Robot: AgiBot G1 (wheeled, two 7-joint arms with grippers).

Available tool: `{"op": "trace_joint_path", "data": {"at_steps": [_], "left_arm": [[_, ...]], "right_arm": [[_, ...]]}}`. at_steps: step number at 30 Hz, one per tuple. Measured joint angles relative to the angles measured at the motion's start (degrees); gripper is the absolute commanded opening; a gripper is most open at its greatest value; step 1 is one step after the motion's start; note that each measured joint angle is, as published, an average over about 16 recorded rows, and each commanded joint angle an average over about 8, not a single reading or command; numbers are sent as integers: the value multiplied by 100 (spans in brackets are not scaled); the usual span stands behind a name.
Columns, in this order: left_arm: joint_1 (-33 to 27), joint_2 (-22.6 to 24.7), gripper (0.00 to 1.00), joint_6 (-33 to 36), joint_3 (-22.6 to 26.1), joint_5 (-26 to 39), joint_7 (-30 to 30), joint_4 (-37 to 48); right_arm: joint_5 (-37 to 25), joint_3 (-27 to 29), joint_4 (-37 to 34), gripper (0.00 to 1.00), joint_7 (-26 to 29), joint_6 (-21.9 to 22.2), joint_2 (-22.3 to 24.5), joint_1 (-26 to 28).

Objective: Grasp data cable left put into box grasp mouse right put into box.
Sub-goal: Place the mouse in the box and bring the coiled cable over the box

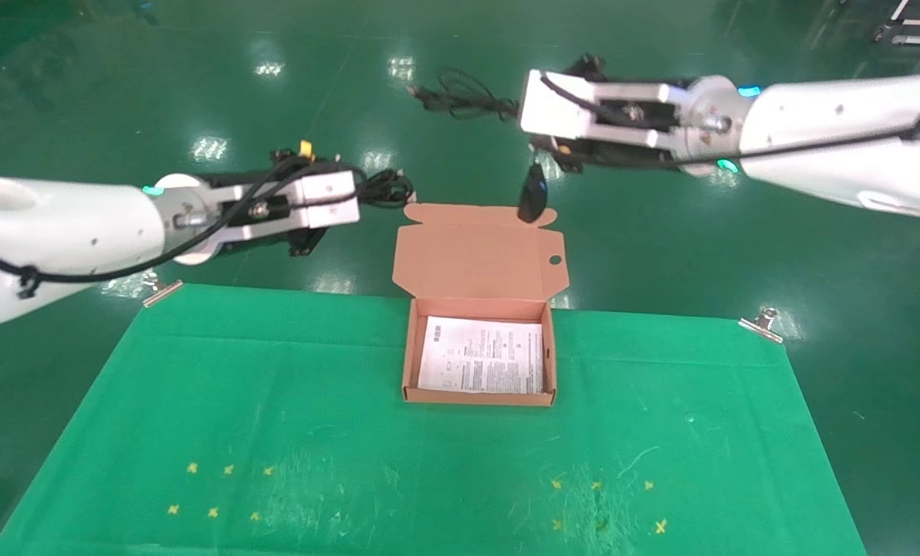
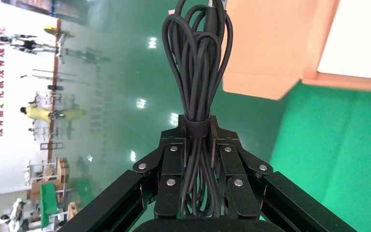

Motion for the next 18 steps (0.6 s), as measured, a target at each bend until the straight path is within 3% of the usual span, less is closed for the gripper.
{"op": "trace_joint_path", "data": {"at_steps": [8, 18], "left_arm": [[-56, 112, 0, -60, -26, 196, -172, 2], [73, 46, 0, 39, 33, 350, -235, 26]], "right_arm": [[374, 96, -607, 0, -632, 78, -361, 217], [512, 73, -922, 0, -843, 78, -547, 31]]}}
